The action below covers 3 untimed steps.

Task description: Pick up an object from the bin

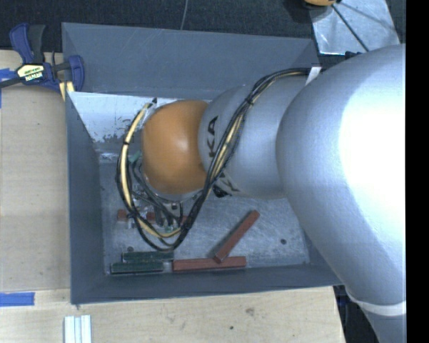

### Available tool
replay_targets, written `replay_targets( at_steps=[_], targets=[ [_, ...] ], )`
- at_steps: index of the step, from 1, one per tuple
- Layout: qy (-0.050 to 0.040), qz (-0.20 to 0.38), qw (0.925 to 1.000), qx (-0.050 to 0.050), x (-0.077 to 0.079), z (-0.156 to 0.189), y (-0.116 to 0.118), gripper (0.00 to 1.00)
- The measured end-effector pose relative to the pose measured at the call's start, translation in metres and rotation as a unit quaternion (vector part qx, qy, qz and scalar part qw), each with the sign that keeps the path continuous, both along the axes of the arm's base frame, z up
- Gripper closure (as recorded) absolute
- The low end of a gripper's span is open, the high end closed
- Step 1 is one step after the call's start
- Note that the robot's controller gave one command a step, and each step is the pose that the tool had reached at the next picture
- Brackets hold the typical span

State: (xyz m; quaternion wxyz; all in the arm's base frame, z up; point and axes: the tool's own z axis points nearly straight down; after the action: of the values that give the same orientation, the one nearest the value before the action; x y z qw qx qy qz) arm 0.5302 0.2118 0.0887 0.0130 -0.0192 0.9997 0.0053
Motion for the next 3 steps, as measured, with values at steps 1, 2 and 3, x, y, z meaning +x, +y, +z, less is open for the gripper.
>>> replay_targets(
  at_steps=[1, 2, 3],
  targets=[
    [0.0126, -0.003, 0.9999, -0.005, 0.011, 0.043, -0.009, 1.00],
    [0.0120, -0.040, 0.9991, -0.005, 0.011, 0.089, -0.011, 0.00],
    [0.0121, -0.041, 0.9991, -0.005, 0.011, 0.089, -0.011, 0.00]
  ],
)
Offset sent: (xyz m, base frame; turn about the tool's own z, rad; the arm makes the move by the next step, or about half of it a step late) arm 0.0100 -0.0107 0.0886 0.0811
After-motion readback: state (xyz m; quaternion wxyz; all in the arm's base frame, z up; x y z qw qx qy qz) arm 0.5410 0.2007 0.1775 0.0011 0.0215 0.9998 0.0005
